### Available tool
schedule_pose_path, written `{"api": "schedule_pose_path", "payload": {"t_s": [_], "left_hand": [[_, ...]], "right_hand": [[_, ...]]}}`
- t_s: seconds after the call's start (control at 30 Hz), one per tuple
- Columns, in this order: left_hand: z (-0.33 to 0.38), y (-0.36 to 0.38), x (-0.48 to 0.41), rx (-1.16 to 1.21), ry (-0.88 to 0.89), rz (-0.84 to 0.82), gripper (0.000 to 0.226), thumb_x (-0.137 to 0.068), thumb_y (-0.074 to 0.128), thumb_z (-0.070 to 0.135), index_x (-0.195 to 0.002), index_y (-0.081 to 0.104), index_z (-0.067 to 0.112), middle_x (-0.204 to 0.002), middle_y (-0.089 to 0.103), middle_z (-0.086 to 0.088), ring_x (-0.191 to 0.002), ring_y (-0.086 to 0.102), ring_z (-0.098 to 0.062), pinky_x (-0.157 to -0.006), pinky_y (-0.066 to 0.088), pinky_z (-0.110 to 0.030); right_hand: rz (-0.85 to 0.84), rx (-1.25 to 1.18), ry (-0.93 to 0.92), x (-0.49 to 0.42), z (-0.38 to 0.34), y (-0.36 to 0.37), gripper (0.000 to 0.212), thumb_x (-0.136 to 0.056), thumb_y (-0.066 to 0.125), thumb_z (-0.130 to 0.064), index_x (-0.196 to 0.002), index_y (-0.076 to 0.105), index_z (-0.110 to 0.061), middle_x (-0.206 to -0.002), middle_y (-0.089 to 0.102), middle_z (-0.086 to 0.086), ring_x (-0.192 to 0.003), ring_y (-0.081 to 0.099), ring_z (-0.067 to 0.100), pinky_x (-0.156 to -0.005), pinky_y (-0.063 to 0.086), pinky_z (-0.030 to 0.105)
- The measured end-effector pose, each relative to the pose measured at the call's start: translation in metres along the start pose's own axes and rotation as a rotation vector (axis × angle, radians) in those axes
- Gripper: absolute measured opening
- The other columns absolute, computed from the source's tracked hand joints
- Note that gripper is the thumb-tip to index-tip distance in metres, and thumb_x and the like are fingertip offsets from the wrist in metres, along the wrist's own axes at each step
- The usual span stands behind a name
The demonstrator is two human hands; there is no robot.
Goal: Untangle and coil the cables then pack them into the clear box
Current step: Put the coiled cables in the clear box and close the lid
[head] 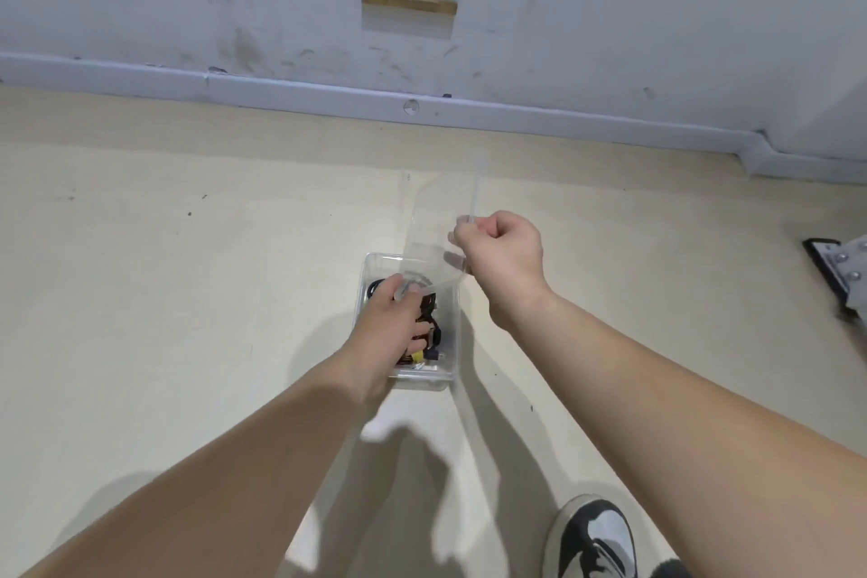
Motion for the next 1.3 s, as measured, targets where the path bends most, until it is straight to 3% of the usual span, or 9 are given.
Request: {"api": "schedule_pose_path", "payload": {"t_s": [0.13,0.27,0.47,0.63,0.93,1.07,1.13,1.23,1.3], "left_hand": [[0.001,-0.043,-0.007,0.039,-0.037,0.238,0.028,-0.104,0.052,0.029,-0.131,0.049,0.024,-0.095,0.069,-0.010,-0.076,0.072,-0.020,-0.067,0.061,-0.033],[-0.014,-0.071,-0.006,-0.285,-0.025,0.259,0.064,-0.094,0.058,0.020,-0.152,0.033,0.023,-0.081,0.073,-0.010,-0.057,0.067,-0.017,-0.054,0.051,-0.029],[-0.054,-0.088,-0.005,-0.545,-0.119,0.241,0.019,-0.102,0.047,0.030,-0.119,0.051,0.025,-0.080,0.076,-0.012,-0.044,0.064,-0.017,-0.049,0.046,-0.023],[-0.062,-0.098,-0.013,-0.583,-0.088,0.243,0.014,-0.097,0.055,0.027,-0.110,0.059,0.029,-0.086,0.070,-0.004,-0.072,0.070,-0.025,-0.064,0.053,-0.029],[-0.069,-0.098,-0.004,-0.387,-0.124,0.209,0.028,-0.094,0.064,0.023,-0.121,0.062,0.029,-0.100,0.067,-0.009,-0.084,0.064,-0.032,-0.088,0.060,-0.049],[-0.066,-0.100,-0.005,-0.401,-0.116,0.249,0.017,-0.092,0.068,0.022,-0.108,0.063,0.027,-0.105,0.069,-0.014,-0.090,0.068,-0.035,-0.089,0.058,-0.046],[-0.062,-0.102,-0.006,-0.478,-0.102,0.262,0.018,-0.091,0.070,0.024,-0.107,0.063,0.028,-0.105,0.067,-0.009,-0.086,0.064,-0.029,-0.084,0.056,-0.039],[-0.047,-0.094,-0.014,-0.809,-0.029,0.179,0.050,-0.095,0.067,0.024,-0.140,0.050,0.038,-0.141,0.052,-0.003,-0.110,0.057,-0.022,-0.094,0.050,-0.035],[-0.034,-0.079,-0.023,-1.085,0.052,0.072,0.083,-0.093,0.064,0.017,-0.159,0.021,0.043,-0.170,0.013,0.007,-0.150,0.030,-0.019,-0.109,0.044,-0.038]], "right_hand": [[-0.023,-0.056,0.257,0.012,0.038,0.001,0.024,-0.079,0.062,0.003,-0.092,0.048,-0.011,-0.072,0.058,0.009,-0.066,0.074,0.031,-0.082,0.061,0.050],[-0.027,0.369,0.355,0.012,0.089,-0.010,0.044,-0.082,0.060,0.001,-0.121,0.046,-0.013,-0.086,0.064,0.014,-0.067,0.064,0.029,-0.073,0.060,0.046],[-0.148,0.793,0.329,0.008,0.123,-0.006,0.020,-0.087,0.060,-0.013,-0.094,0.042,-0.020,-0.093,0.059,0.007,-0.070,0.063,0.028,-0.053,0.056,0.036],[-0.165,0.984,0.232,-0.005,0.126,0.001,0.020,-0.088,0.051,-0.015,-0.105,0.043,-0.017,-0.109,0.050,0.010,-0.083,0.068,0.038,-0.079,0.061,0.051],[-0.207,1.056,0.267,-0.006,0.140,-0.006,0.029,-0.085,0.057,-0.021,-0.110,0.043,-0.019,-0.080,0.056,-0.002,-0.077,0.063,0.029,-0.071,0.056,0.040],[-0.193,0.967,0.237,-0.008,0.140,-0.005,0.061,-0.085,0.057,-0.014,-0.144,0.042,-0.024,-0.088,0.063,0.002,-0.087,0.065,0.030,-0.081,0.056,0.038],[-0.278,0.978,0.212,-0.005,0.140,0.001,0.093,-0.083,0.059,-0.012,-0.160,0.016,-0.041,-0.110,0.066,0.006,-0.094,0.066,0.028,-0.084,0.055,0.037],[-0.430,1.257,0.130,-0.008,0.138,0.017,0.119,-0.078,0.069,-0.019,-0.158,-0.016,-0.041,-0.169,0.005,-0.002,-0.146,0.037,0.026,-0.106,0.048,0.042],[-0.469,1.466,-0.013,-0.022,0.128,0.031,0.131,-0.073,0.078,-0.029,-0.158,-0.021,-0.034,-0.167,-0.029,-0.005,-0.158,-0.007,0.020,-0.122,0.030,0.043]]}}
Point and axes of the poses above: each hand's wrist, its own x-axis away from the middle knuckle, its own y-axis out of the palm, z = x × y, the point moved 7 cm from there along -x, towards the middle knuckle
